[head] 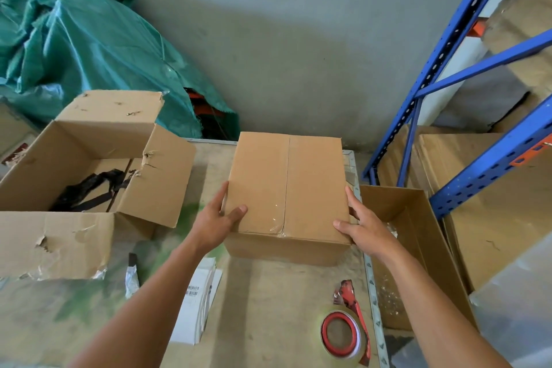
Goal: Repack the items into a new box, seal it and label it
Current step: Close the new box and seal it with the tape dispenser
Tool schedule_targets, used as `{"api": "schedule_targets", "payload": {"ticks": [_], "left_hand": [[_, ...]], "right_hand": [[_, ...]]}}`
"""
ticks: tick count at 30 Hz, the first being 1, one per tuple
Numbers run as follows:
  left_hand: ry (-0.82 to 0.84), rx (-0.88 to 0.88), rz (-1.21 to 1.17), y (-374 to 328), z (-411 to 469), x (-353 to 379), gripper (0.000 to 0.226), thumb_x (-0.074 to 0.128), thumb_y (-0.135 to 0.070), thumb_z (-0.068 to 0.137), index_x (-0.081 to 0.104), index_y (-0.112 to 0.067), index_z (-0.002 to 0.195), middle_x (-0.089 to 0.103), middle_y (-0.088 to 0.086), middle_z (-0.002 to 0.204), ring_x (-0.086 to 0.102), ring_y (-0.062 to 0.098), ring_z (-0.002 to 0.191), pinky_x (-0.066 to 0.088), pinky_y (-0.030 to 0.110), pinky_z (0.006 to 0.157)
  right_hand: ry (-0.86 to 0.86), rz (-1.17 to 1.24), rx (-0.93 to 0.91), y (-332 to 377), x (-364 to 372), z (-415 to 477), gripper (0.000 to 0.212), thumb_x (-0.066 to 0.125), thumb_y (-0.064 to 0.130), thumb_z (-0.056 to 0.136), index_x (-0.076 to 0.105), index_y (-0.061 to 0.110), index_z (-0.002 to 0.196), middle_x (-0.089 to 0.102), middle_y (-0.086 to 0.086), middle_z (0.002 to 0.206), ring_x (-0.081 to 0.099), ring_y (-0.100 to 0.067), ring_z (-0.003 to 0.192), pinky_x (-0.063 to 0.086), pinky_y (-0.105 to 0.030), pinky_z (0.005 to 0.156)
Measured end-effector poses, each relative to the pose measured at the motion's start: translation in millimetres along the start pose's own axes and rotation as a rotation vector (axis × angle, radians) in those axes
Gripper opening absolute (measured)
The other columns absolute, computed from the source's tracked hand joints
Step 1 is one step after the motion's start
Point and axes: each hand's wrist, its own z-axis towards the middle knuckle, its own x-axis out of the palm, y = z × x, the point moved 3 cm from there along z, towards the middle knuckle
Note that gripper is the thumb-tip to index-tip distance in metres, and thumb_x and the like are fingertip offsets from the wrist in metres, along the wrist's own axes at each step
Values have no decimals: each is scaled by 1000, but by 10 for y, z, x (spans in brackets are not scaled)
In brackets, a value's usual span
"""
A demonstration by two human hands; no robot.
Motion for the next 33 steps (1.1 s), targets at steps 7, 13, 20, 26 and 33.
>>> {"api": "schedule_targets", "payload": {"ticks": [7, 13, 20, 26, 33], "left_hand": [[-47, 23, 125, -29, -1, 14, 86, 69, -49, 92, 19, -37, 161, 55, 0, 148, 56, 24, 129, 44, 37, 109], [-64, 52, 218, -47, -27, 8, 85, 64, -50, 95, 17, -30, 162, 52, 4, 150, 53, 29, 132, 44, 41, 109], [-6, 86, 288, -100, -39, -99, 78, 65, -37, 98, 22, -23, 162, 54, 6, 147, 55, 27, 129, 41, 32, 102], [-10, 106, 306, -78, -116, -159, 72, 66, -33, 98, 30, -19, 159, 52, 6, 151, 54, 26, 133, 43, 33, 106], [7, 131, 281, -46, -243, -289, 61, 64, -28, 99, 41, -18, 154, 54, 5, 149, 63, 23, 123, 48, 37, 106]], "right_hand": [[-25, -78, 21, 103, 10, -47, 87, 62, 30, 100, 1, 44, 160, 27, 12, 164, 31, -18, 148, 34, -47, 117], [-59, -116, 49, 175, 75, -136, 81, 57, 25, 104, 1, 37, 162, 31, 10, 163, 37, -19, 145, 36, -40, 112], [-144, -227, 26, 271, 182, -238, 71, 51, 25, 106, 9, 29, 163, 28, 5, 165, 34, -23, 148, 35, -43, 115], [-259, -307, 28, 345, 275, -300, 63, 53, 18, 105, 25, 20, 161, 35, -6, 161, 32, -28, 148, 34, -46, 117], [-223, -467, 51, 609, 384, -410, 66, 59, 15, 101, 29, 16, 159, 36, -10, 159, 40, -29, 144, 38, -43, 114]]}}
